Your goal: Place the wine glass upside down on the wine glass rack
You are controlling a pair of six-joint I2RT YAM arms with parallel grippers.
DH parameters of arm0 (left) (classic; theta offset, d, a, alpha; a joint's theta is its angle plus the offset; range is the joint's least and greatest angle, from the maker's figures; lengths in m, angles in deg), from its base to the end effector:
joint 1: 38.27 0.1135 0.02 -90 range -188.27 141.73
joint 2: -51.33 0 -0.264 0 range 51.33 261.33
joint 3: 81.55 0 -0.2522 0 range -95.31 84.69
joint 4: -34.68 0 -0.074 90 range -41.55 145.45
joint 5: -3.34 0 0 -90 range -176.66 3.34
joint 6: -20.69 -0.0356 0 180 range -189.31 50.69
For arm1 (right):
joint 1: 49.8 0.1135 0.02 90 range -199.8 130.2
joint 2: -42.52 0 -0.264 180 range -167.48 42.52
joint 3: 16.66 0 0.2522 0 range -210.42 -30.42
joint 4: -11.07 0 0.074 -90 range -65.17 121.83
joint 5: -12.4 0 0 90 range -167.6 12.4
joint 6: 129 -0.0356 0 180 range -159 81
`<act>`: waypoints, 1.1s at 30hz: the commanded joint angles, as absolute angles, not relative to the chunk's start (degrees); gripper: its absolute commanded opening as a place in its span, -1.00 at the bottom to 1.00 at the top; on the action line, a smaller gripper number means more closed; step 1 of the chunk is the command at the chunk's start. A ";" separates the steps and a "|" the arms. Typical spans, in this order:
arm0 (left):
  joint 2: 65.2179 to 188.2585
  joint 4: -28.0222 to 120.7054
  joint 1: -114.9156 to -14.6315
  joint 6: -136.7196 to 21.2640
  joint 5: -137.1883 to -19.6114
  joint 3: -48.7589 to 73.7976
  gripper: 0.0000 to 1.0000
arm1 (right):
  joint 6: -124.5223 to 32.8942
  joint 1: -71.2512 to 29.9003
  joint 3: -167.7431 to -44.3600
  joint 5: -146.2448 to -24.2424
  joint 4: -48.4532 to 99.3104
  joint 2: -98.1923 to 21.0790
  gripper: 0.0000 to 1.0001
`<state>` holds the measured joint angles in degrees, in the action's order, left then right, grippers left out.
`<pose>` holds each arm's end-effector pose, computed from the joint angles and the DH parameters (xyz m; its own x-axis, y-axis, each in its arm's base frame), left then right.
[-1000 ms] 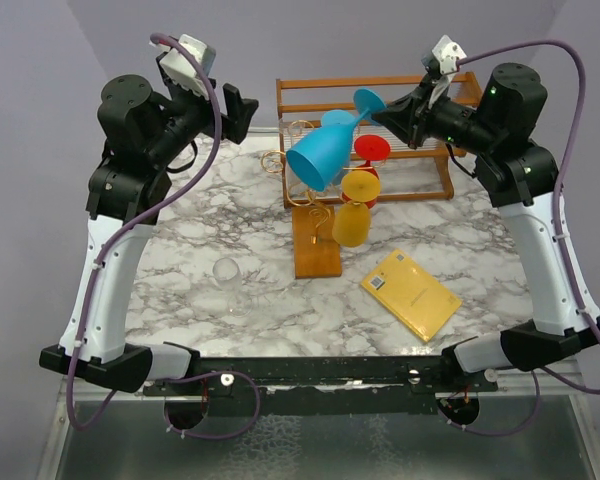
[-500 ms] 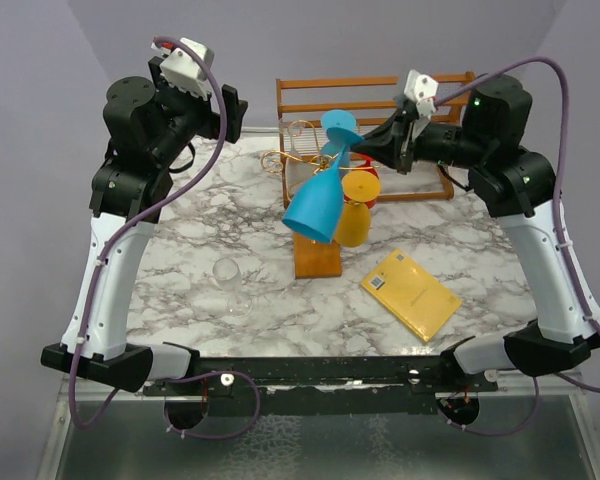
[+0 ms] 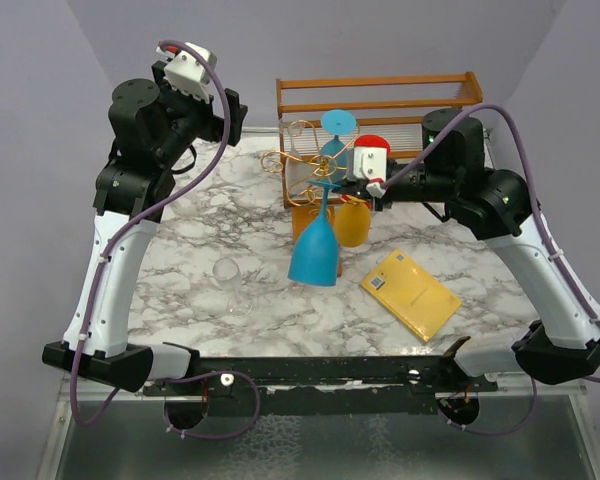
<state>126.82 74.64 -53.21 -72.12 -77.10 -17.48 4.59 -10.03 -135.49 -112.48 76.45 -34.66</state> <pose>0.2448 -0.0714 0.5336 0.0284 0.0425 -0.9987 0.4138 0.9090 0.0504 0.1748 0.1720 0.4970 0.4152 -0.3903 -0.8217 -0.8848 0.0366 -0.4645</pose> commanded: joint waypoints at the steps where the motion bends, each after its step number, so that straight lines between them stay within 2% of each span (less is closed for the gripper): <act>1: 126.21 72.57 -52.56 -72.77 -76.32 -16.96 0.83 | 10.89 -7.06 -135.00 -102.45 76.92 -34.43 -0.98; 18: 126.39 72.18 -52.22 -73.44 -75.55 -16.47 0.83 | 21.69 1.60 -126.77 -75.31 69.43 -36.50 -0.98; 33: 126.31 72.18 -52.16 -73.57 -75.24 -16.21 0.83 | 22.79 2.97 -125.70 -71.21 65.26 -38.29 -0.98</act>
